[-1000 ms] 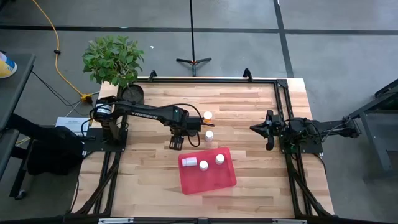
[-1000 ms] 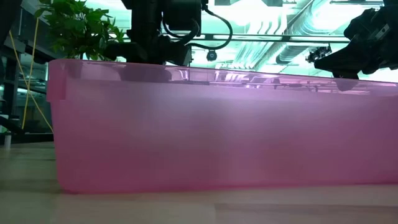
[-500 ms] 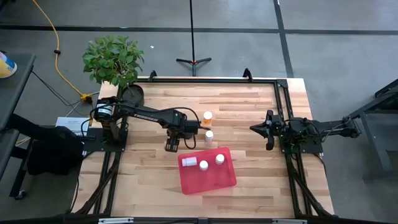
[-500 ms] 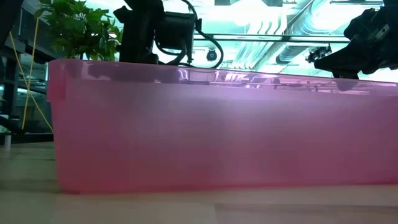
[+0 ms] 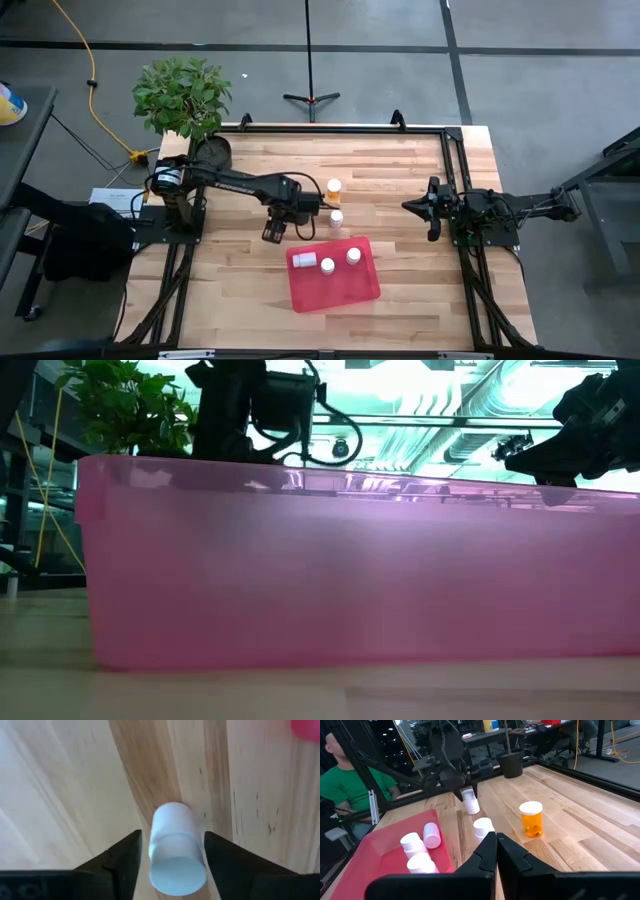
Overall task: Pick and place pill bottles into a basket
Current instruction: Put the white pill bottle into the bin
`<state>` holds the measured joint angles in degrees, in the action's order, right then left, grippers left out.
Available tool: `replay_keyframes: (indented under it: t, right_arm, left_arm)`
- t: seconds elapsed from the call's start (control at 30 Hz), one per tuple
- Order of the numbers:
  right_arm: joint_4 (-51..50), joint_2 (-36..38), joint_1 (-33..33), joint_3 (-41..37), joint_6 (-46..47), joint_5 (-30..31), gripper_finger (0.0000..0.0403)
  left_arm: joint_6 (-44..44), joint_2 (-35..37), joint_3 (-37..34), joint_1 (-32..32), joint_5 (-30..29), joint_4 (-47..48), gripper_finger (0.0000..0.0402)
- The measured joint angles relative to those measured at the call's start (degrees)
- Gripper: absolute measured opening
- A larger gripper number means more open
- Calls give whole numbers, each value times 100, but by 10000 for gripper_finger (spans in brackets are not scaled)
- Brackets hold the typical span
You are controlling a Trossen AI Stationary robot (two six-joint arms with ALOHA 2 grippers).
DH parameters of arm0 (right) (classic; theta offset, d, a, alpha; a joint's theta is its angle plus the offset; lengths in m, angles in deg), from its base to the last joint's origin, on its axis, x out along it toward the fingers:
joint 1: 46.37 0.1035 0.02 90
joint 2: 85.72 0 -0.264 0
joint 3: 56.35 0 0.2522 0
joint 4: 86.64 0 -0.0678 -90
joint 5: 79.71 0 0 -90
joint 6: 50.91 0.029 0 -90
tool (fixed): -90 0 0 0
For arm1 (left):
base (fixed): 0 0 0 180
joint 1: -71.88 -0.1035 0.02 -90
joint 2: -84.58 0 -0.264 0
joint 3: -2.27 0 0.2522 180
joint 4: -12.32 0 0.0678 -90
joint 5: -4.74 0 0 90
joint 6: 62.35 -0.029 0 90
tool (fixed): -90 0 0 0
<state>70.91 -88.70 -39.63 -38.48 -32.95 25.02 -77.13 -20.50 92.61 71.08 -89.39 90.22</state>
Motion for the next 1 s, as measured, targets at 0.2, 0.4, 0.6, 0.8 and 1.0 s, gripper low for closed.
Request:
replay_keyframes:
  t: [0.2, 0.4, 0.6, 0.8, 1.0]
  right_arm:
    - [0, 0, -2, -1, 0, 11, 0]
    - [0, 0, -2, -2, -2, 17, 0]
    - [0, 0, 0, 0, 0, 16, 0]
    - [0, 0, 0, 0, 11, 15, 0]
    - [0, 0, -1, 0, 7, 15, 0]
  left_arm:
    - [141, 4, 185, 0, -63, 3, 350]
    - [141, 4, 161, 4, -134, 326, 367]
    - [139, 4, 161, 4, -49, 354, 342]
    - [150, -50, 148, 4, 44, 360, 362]
    - [153, -94, -182, 4, 45, 279, 371]
